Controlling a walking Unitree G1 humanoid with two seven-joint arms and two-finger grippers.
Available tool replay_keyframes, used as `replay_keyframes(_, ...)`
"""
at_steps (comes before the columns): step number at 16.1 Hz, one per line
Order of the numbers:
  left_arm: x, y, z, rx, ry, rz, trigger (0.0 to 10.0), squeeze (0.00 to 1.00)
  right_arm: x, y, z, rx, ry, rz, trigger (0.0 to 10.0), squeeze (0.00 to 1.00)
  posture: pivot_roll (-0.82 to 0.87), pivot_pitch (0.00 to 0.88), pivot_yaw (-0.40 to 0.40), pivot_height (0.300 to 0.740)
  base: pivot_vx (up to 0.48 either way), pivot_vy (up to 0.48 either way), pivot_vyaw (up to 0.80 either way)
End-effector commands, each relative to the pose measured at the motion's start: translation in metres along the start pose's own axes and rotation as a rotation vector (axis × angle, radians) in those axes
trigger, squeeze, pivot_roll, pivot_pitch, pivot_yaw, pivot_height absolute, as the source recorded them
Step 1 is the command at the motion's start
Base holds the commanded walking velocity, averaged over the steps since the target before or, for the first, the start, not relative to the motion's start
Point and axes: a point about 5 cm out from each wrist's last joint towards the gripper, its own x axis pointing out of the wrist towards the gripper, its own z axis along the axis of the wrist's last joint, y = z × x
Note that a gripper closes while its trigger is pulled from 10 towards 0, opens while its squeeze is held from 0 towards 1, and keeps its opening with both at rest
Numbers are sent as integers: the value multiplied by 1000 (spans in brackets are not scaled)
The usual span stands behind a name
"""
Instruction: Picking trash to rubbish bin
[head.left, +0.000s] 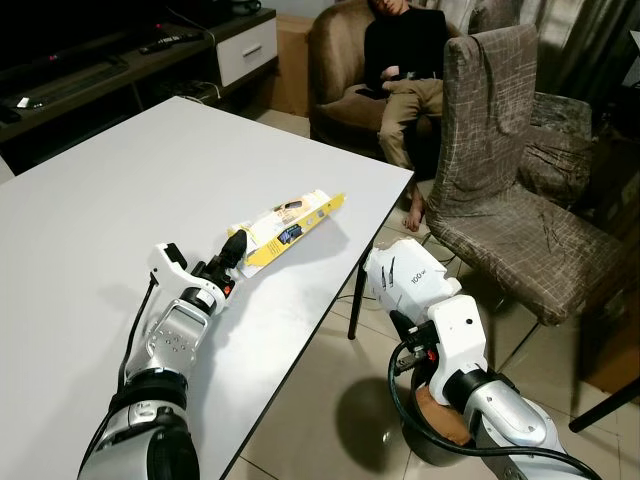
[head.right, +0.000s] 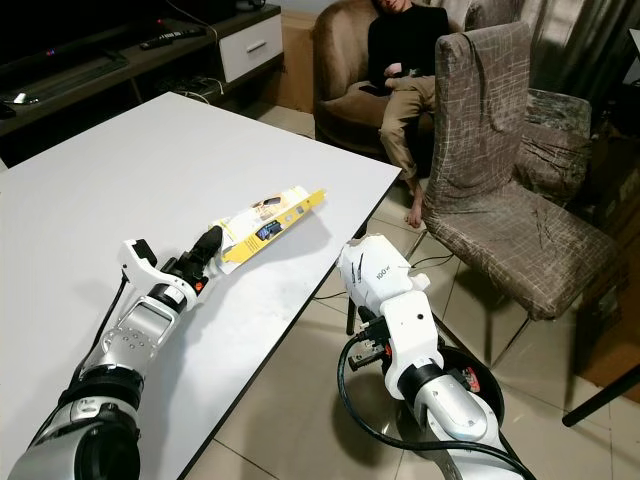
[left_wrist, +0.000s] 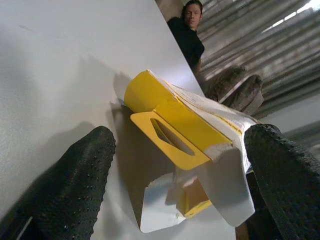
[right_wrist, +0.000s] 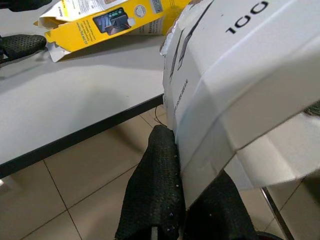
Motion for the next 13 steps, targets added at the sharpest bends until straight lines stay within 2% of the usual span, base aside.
replay_keyframes(1,-2,7,-14,-7,65,40,10000,0,0,-1,4,-9,-22,2,10000,0,-110,19,16,740,0,0,0)
replay_keyframes(4,0,5,-16,-20,78,38,10000,0,0,0,3,-13,-20,4,10000,0,-112,17,17,740,0,0,0)
replay_keyframes(6,5,-1,-19,-87,78,6,10000,0,1,-1,3,-20,-20,4,10000,0,-114,14,19,740,0,0,0)
replay_keyframes(7,5,-3,-20,-98,83,-7,5686,0,1,-1,3,-20,-20,4,10000,0,-114,14,19,740,0,0,0)
replay_keyframes(8,6,-4,-21,-100,89,-18,5686,0,1,-1,3,-21,-20,4,10000,0,-116,12,22,740,0,0,0)
replay_keyframes(9,7,-8,-25,-100,111,-45,1412,0,2,-1,4,-23,-21,5,10000,0,-116,13,24,740,0,0,0)
replay_keyframes(10,8,-11,-28,-94,132,-64,0,0,2,0,4,-29,-24,15,10000,0,-116,12,25,740,0,0,0)
replay_keyframes(13,10,-13,-30,-90,145,-69,0,0,1,4,3,-37,-20,48,10000,0,-116,11,26,740,0,0,0)
